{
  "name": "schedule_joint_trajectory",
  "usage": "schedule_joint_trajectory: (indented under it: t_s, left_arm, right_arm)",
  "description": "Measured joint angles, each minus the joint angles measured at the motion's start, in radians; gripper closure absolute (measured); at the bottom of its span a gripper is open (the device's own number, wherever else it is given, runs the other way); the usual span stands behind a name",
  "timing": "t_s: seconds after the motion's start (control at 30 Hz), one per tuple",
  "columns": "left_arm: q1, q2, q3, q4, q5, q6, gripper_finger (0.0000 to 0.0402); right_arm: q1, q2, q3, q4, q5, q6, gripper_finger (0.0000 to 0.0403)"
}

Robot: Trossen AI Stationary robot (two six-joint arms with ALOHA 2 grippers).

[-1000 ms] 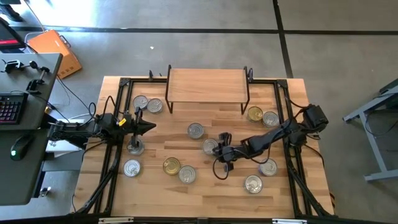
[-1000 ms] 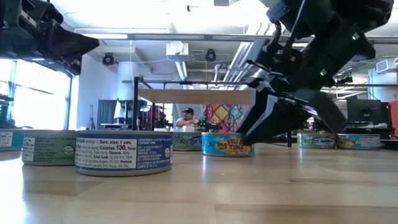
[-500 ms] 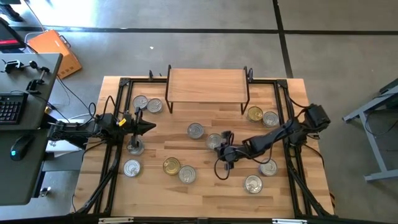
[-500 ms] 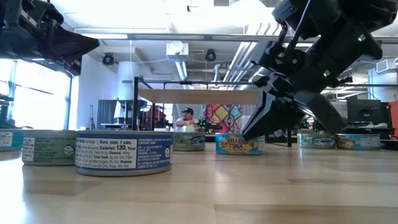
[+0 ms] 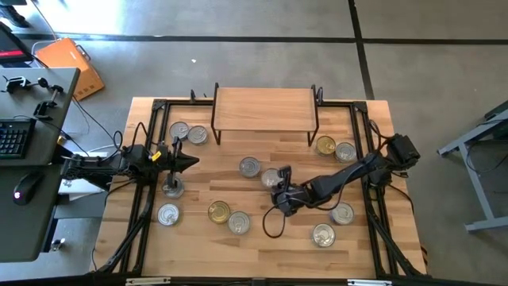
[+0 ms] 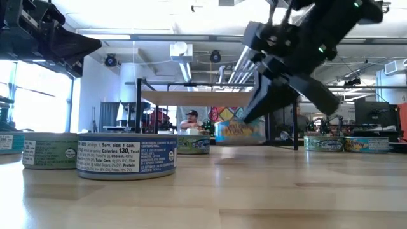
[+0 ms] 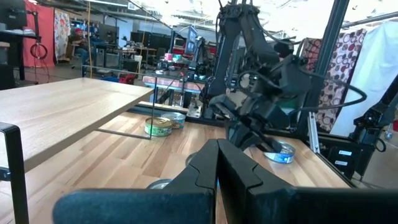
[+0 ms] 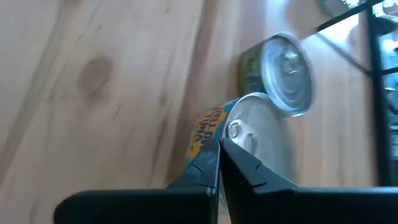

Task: Stack canned seafood by type on shelf
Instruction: Put the yellow tuna can on the shelf

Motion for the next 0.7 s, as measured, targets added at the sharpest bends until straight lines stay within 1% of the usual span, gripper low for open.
schedule_joint_trajectory:
  t_s: [0.27,0.33,0.37,0.43,0.5,0.57,0.63,0.7]
  left_arm:
    - [0.0,0.0,0.0,-0.001,0.0,0.0,0.0402]
    - [0.0,0.0,0.0,0.0,0.0,0.0,0.0401]
    - [0.0,0.0,0.0,0.0,0.0,0.0,0.0402]
    - [0.0,0.0,0.0,0.0,0.0,0.0,0.0401]
    - [0.0,0.0,0.0,0.0,0.0,0.0,0.0401]
    - [0.0,0.0,0.0,0.0,0.0,0.0,0.0402]
    - [0.0,0.0,0.0,0.0,0.0,0.0,0.0402]
    - [0.0,0.0,0.0,0.0,0.0,0.0,0.0402]
  right_arm:
    - [0.007,-0.003,0.082,-0.078,0.085,-0.044,0.0401]
    - [0.006,-0.004,0.101,-0.107,0.09,-0.043,0.0401]
    - [0.006,-0.004,0.108,-0.118,0.081,-0.041,0.0401]
    - [0.0,-0.004,0.113,-0.124,0.012,-0.022,0.0402]
    - [-0.016,-0.004,0.113,-0.128,-0.058,0.027,0.0402]
    - [-0.037,-0.004,0.113,-0.141,-0.102,0.084,0.04]
    - [-0.058,-0.004,0.113,-0.181,-0.111,0.12,0.0386]
    - [-0.08,-0.005,0.113,-0.227,-0.116,0.168,0.036]
